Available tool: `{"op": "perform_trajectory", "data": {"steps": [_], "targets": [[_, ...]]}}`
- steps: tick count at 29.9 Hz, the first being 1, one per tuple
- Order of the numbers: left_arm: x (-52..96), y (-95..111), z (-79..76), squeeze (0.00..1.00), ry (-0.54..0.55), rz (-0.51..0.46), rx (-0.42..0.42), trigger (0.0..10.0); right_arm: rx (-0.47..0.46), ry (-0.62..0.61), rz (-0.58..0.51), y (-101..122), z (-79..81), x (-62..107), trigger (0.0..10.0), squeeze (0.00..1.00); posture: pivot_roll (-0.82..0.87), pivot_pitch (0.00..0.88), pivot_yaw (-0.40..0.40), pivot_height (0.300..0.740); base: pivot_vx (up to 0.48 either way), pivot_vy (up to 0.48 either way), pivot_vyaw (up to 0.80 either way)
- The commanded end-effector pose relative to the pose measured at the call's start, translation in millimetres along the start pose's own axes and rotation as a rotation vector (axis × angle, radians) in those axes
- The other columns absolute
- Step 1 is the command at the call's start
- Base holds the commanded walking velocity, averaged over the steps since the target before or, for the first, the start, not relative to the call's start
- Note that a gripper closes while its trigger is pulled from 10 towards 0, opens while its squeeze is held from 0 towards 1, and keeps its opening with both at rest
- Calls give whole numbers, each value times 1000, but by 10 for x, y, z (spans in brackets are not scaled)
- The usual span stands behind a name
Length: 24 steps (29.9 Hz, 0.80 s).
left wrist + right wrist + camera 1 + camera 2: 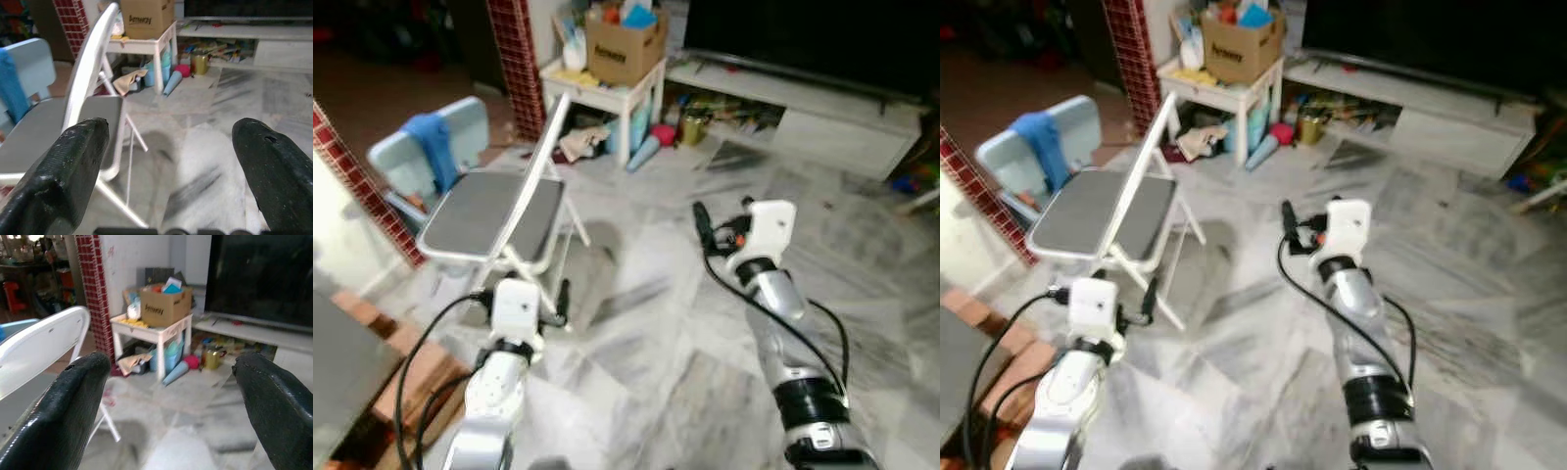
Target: Restocking fridge
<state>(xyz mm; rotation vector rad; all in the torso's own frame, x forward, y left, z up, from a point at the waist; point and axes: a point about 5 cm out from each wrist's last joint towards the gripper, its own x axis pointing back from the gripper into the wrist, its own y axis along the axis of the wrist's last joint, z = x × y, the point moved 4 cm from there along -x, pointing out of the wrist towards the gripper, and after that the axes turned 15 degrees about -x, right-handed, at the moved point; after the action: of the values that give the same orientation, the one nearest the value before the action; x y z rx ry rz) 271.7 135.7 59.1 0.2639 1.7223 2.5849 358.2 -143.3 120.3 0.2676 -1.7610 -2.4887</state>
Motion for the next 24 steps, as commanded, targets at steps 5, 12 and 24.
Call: {"op": "perform_trajectory", "data": {"steps": [5,12,24], "targets": [[25,-85,32,0,4,25,-5,10000,2,15,-7,16,56,-11,10000,0,100,0,-6,740,301,-162,-604],[25,-187,239,0,104,62,-46,10000,55,-29,18,-60,-123,227,10000,0,96,0,-14,740,0,0,-791],[103,-355,370,0,170,112,-61,10000,69,-164,124,-416,-445,762,10000,0,68,0,20,740,0,0,-764]]}}
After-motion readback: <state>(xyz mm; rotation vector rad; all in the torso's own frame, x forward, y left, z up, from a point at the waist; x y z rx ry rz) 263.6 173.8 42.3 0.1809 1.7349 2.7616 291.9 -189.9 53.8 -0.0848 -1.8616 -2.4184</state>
